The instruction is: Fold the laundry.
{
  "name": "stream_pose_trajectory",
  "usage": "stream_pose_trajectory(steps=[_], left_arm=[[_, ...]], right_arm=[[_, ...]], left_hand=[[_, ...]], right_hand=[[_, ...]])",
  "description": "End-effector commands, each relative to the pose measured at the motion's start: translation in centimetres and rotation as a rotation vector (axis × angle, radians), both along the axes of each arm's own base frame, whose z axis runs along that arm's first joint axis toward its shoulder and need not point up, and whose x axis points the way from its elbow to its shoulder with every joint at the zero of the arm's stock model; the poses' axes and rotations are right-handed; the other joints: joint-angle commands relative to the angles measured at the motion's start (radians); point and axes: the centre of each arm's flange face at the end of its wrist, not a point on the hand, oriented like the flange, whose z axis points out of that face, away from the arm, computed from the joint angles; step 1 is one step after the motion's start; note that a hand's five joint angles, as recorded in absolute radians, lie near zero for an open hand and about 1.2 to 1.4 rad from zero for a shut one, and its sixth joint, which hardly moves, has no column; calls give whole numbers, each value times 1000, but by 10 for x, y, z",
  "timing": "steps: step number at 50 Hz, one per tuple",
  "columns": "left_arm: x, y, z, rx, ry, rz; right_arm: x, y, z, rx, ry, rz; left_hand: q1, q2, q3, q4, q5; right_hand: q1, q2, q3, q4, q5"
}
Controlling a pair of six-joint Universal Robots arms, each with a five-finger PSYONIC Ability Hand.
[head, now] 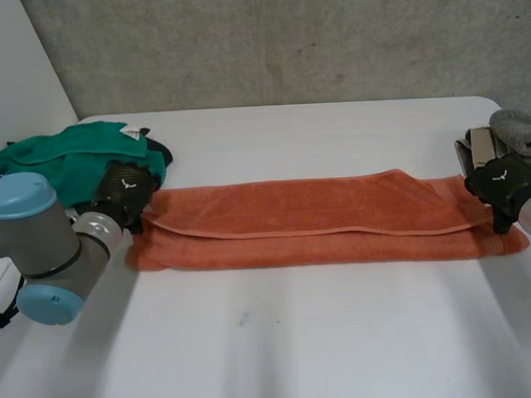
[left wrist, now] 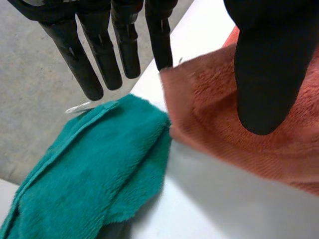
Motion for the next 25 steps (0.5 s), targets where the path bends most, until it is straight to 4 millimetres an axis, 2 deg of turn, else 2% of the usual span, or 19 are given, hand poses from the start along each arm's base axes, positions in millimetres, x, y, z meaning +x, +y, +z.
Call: stream_pose_trajectory(steps=[1, 8, 9, 10, 11, 12, 13, 17, 19, 20, 21, 22, 25], left_arm=[[-7, -1, -3, 2, -1, -18], [-9, -8, -9, 4, 0, -16], [-9, -8, -9, 4, 0, -16], [-9, -9, -10, 6, 1, -16], [-9, -9, -10, 6, 1, -15], [-9, -8, -11, 7, 0, -13], [-9, -8, -11, 7, 0, -15], [-9, -5, -3, -2, 1, -9], [-7, -2, 26, -38, 34, 18], [-3, 0, 39, -48, 59, 38], [0, 3, 49, -47, 87, 57], [6, 10, 72, -49, 154, 87], [12, 22, 101, -48, 238, 111]], right_arm=[[1, -4, 0, -10, -2, 11], [2, -10, -16, 18, -5, 17], [5, -11, -17, 13, -5, 24], [7, -11, -18, 12, -7, 30], [8, -10, -18, 11, -12, 36], [10, -10, -17, 9, -16, 44], [13, -9, -16, 6, -25, 60], [13, -10, -6, -20, -61, 48], [12, -10, 11, -50, -87, 31], [10, -8, 33, -84, -114, 17], [10, -4, 45, -97, -130, 15], [9, -1, 55, -104, -147, 7], [6, 12, 93, -121, -188, -14]], left_hand=[[169, 159, 157, 157, 154], [465, 455, 454, 453, 450], [532, 523, 521, 521, 517], [733, 724, 722, 722, 718], [834, 825, 823, 823, 819], [928, 918, 917, 916, 913], [929, 919, 918, 917, 914], [929, 919, 918, 917, 914], [929, 919, 918, 917, 914], [929, 919, 918, 917, 914], [929, 919, 918, 917, 914], [929, 919, 918, 917, 914], [929, 919, 918, 917, 914]], right_hand=[[104, 104, 97, 99, 105], [153, 154, 147, 149, 155], [238, 239, 231, 233, 239], [314, 315, 307, 310, 315], [434, 435, 427, 430, 435], [601, 602, 594, 597, 602], [797, 797, 790, 792, 798], [799, 799, 792, 794, 800], [799, 799, 792, 794, 800], [799, 799, 792, 794, 800], [799, 799, 792, 794, 800], [799, 799, 792, 794, 800], [799, 799, 792, 794, 800]])
